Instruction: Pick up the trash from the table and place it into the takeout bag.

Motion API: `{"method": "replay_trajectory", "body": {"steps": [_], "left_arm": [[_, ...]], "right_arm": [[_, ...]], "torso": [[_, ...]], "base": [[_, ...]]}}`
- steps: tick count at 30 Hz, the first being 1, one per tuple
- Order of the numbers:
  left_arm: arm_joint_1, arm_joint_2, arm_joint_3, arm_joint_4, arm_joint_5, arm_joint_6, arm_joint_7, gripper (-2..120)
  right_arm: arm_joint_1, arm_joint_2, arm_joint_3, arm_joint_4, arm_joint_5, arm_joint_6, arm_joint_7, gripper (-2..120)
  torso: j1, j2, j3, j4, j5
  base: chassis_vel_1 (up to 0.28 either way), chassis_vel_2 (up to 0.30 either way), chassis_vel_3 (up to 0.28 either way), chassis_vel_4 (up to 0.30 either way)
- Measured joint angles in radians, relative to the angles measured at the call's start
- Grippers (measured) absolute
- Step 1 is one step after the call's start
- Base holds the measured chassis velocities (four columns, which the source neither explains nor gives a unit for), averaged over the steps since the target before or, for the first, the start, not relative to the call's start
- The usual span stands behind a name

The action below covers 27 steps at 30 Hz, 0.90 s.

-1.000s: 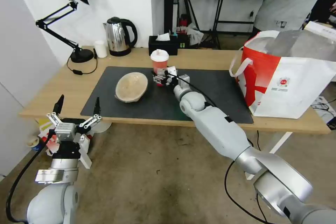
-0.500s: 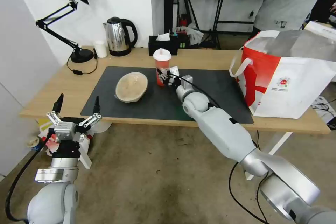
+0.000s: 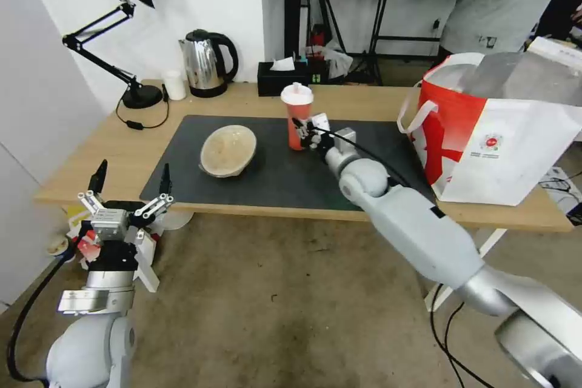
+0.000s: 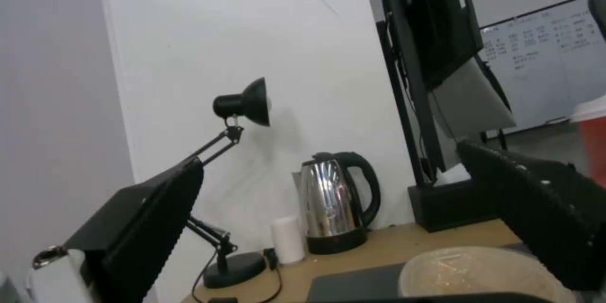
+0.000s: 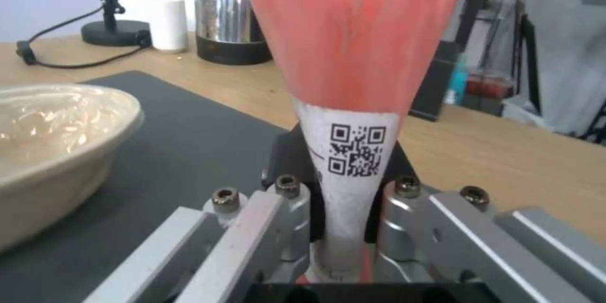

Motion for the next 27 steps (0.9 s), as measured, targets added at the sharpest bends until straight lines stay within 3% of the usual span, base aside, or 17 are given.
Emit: {"method": "replay_trajectory", "body": {"steps": [5,9,12,22,27], "left_arm": [[-0.006,0.000,0.011,0.000,0.002,0.001,0.000,100],[-0.008,0.000,0.020,-0.001,0.004,0.002,0.000,100],[-0.009,0.000,0.030,-0.005,0.010,0.004,0.000,100],[-0.012,0.000,0.045,-0.002,0.016,0.005,0.000,100],[-0.012,-0.001,0.061,0.001,0.019,0.004,0.000,100]], "right_arm": [[-0.063,-0.131,0.030,0.131,0.024,-0.004,0.010,7],[-0.093,-0.172,0.044,0.182,0.030,-0.005,0.010,7],[-0.183,-0.245,0.104,0.295,0.040,-0.005,0.012,7],[-0.324,-0.322,0.253,0.419,0.055,-0.002,0.009,7],[-0.301,-0.394,0.314,0.471,0.125,-0.010,0.010,7]], "torso": [[0.000,0.000,0.000,-0.0003,0.0000],[0.000,0.000,0.000,-0.0003,0.0004],[0.000,0.000,0.000,-0.0001,0.0004],[0.000,0.000,0.000,-0.0001,0.0006],[0.000,0.000,0.000,0.0000,-0.0001]], "base": [[0.000,0.000,0.000,0.000],[0.000,0.000,0.000,0.000],[0.000,0.000,0.000,0.000],[0.000,0.000,0.000,0.000],[0.000,0.000,0.000,0.000]]}}
